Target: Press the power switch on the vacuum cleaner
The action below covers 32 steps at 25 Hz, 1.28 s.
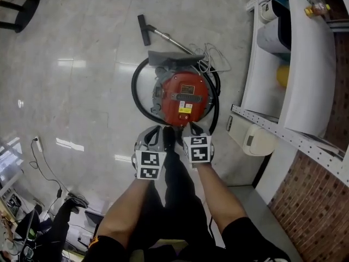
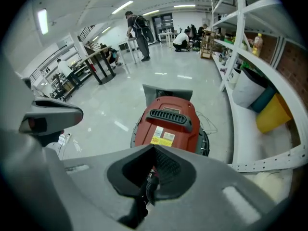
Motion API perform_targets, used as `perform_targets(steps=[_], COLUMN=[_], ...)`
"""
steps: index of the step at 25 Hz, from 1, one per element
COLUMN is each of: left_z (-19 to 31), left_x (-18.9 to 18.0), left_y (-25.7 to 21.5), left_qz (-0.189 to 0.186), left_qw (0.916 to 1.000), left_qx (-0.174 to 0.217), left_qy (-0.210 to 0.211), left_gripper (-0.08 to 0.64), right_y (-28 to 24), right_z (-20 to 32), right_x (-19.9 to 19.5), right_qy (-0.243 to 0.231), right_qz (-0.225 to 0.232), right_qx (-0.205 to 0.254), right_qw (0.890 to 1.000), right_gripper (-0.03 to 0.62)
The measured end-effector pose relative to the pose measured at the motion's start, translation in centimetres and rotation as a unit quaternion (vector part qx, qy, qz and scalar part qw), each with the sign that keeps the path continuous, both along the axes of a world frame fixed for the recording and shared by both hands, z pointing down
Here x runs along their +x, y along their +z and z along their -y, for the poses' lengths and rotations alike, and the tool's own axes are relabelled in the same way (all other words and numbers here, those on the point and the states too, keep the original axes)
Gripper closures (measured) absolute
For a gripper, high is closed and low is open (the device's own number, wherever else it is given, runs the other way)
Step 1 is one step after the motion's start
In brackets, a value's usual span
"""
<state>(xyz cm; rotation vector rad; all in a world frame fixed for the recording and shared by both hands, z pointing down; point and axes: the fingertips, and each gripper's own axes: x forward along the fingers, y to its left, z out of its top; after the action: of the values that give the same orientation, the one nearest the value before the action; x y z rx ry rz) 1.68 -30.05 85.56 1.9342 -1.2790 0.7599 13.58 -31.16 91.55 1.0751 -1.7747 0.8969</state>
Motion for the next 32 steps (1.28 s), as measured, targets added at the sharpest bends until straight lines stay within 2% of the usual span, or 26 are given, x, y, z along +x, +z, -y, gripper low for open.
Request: perform_targets(steps=[12,32], left_z=[0.0,-0.5], left_x=[0.6,0.6], left_y=[3.8,5.3], left_qz=[0.004,0.01], left_qw=[0.9996,0.999], left_qx=[-0.028,-0.042], left_qy=[0.001,0.001], left_gripper=[0.545,0.545], right_y=[5.5,8.3], right_z=[-0.4,-0.4], right_x=[-0.7,-0.2], right_qy=[-0.022,-0.023], right_qz=[-0.017,-0.047], right_qx=[-0.058,-0.089], right_qw=[0.998,0.995], right_gripper=[0.6,0.6])
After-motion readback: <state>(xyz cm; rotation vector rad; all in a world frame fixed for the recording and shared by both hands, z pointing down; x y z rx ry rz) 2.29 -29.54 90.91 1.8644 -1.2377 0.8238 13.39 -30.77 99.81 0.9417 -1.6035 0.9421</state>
